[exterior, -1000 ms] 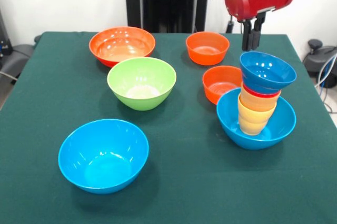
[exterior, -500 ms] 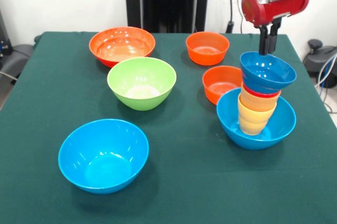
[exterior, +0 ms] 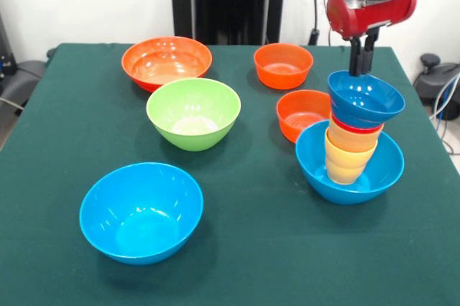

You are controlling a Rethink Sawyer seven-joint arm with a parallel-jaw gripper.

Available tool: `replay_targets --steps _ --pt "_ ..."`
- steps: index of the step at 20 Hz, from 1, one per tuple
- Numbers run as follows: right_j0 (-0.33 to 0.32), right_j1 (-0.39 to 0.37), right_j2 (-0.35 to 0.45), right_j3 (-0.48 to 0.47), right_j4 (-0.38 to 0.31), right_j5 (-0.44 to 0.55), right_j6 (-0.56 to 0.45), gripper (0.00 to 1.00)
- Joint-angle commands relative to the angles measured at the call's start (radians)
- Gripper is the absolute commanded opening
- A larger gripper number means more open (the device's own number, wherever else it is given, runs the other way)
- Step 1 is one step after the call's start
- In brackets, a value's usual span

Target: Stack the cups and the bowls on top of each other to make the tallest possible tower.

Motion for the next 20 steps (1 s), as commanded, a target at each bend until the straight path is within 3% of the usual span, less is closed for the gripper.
replay_targets --steps 1,11,20 --pt "0.014 0.072 -0.084 -0.053 -0.083 0.004 0.033 0.00" --pt "0.001 0.095 -0.080 -0.068 -0.096 -0.016 0.000 0.00" --pt "0.007 0.105 -0.052 -0.038 -0.036 -0.036 0.041 0.00"
